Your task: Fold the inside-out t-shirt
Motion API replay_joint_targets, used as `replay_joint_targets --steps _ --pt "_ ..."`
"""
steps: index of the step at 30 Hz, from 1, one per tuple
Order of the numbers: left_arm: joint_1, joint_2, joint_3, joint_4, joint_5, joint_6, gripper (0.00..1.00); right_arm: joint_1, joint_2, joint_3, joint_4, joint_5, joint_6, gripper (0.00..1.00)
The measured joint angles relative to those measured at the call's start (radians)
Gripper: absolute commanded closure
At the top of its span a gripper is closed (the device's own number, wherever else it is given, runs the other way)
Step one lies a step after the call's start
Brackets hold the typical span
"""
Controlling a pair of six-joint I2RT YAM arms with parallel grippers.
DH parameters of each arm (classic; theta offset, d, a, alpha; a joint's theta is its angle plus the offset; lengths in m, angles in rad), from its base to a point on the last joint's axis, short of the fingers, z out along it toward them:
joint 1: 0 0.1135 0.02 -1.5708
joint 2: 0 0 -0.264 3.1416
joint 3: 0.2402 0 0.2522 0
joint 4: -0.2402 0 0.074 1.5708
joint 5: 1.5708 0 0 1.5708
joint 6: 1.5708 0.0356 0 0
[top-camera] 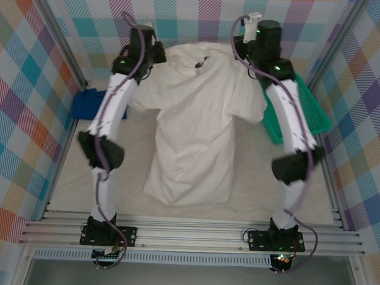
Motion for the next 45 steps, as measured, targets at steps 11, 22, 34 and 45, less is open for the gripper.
replay_joint_targets --steps 11,22,34,45 --pt "0.018 -0.143 -0.537 -0.061 0.093 -0.047 0.41 0.017 0.077 -0.233 -0.322 -0.050 0.027 0.43" --pt "-0.253 -0.853 -1.590 0.299 0.231 -0.024 0.38 0.072 -0.591 -1.376 -0.101 -0.209 0.201 0.32" --pt "-0.749 -0.618 -1.627 0.501 0.254 0.505 0.53 -0.103 -0.735 -1.558 -0.013 -0.321 0.285 0.32" --pt "-0.754 -0.407 -1.497 0.509 0.194 0.627 0.90 -0.114 -0.780 -1.614 0.009 -0.342 0.285 0.31"
